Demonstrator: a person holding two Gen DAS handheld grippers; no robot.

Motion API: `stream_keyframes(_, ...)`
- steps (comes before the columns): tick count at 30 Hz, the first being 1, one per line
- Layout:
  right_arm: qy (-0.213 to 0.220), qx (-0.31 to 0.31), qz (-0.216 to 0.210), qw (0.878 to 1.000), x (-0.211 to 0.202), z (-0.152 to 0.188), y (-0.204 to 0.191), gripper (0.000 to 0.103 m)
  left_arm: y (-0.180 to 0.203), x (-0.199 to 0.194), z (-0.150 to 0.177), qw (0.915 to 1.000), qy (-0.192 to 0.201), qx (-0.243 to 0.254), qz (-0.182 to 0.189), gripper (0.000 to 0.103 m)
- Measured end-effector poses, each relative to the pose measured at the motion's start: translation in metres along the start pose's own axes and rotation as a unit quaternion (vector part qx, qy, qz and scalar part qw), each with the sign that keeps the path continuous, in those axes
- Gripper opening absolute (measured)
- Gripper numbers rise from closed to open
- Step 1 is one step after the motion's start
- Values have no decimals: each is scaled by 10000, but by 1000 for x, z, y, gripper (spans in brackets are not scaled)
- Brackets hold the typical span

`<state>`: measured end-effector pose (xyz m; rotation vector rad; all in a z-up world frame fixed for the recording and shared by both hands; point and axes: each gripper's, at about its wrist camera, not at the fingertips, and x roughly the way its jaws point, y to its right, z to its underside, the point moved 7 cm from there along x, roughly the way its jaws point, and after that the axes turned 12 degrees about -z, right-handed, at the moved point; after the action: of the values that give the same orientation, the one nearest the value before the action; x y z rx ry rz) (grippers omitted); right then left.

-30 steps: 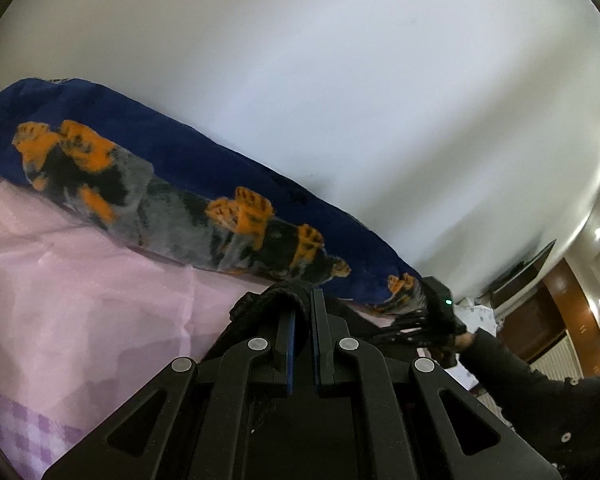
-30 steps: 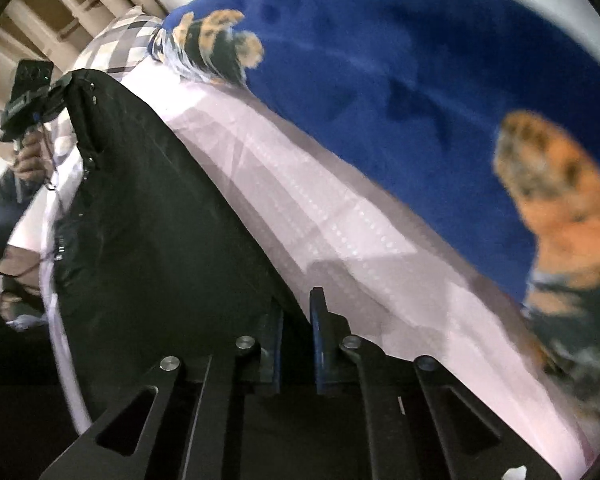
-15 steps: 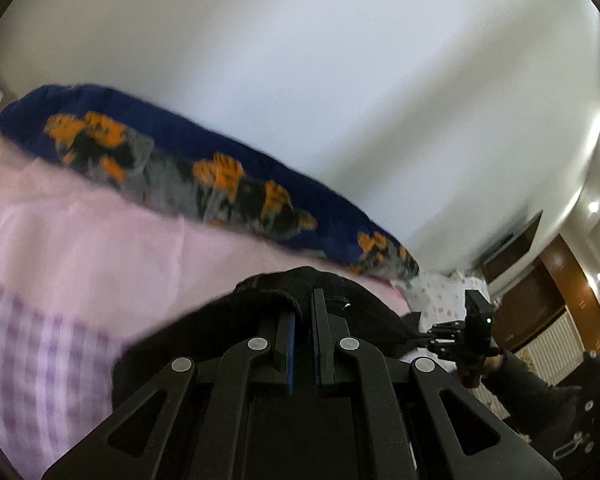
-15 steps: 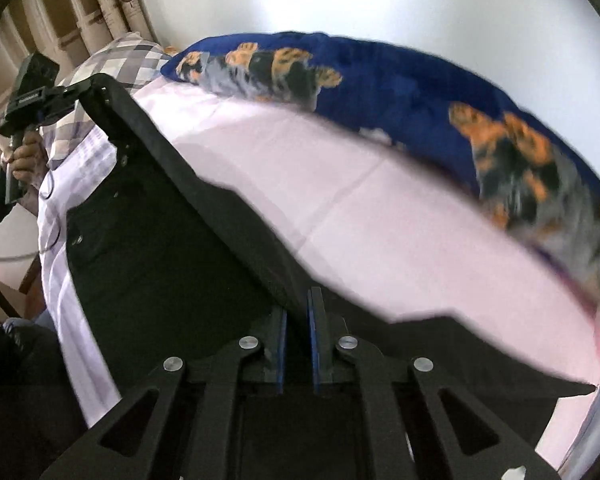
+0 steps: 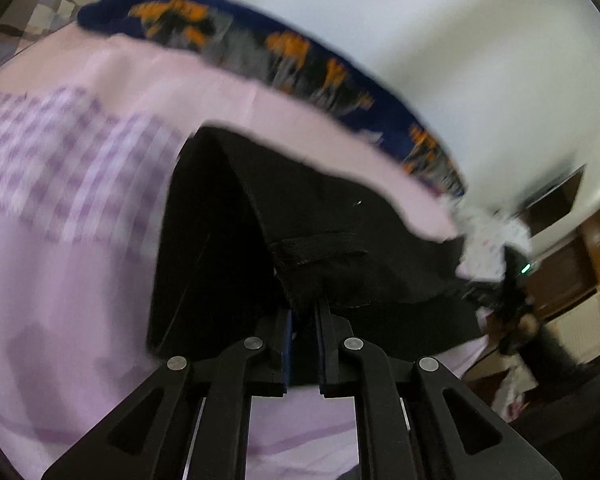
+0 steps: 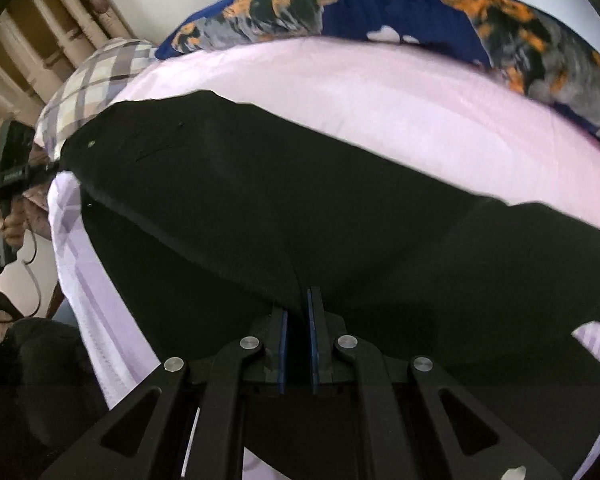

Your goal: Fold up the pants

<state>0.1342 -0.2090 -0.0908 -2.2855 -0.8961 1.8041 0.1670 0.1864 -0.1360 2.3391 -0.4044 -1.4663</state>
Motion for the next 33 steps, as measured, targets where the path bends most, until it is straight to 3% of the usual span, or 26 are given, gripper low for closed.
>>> stream_keyframes(7,48,144,357,9992,12,9,1,11,1,13,18,9963,-222,428,-709,15)
stream_keyframes(10,215,247,520,9981,12,9,0,14,-2,10,20,9938,-287,359,-1014,36)
stream_keyframes(14,452,459,547,9964,2,17,0,26,-10,-2,26,9936,-323,-29,-1079,51)
stream_keyframes(18,741,699,401,9940,-13,27,-5,41,-16,-22,37,9941,-160,-815,-695,52)
stream_keyframes(25,1296,1480,-283,9801,-25,44,-10,42,12,-8,52,9862,-329,-1601,250,53)
stream_keyframes(29,1444,1816,-504,9714,-22,48,-12,42,19,13,47,9805,-319,-1923,265,53)
stream_keyframes(33,1545,2096,-726,9628,-19,55,-11,42,10,30,47,9727,-396,-2286,17,53)
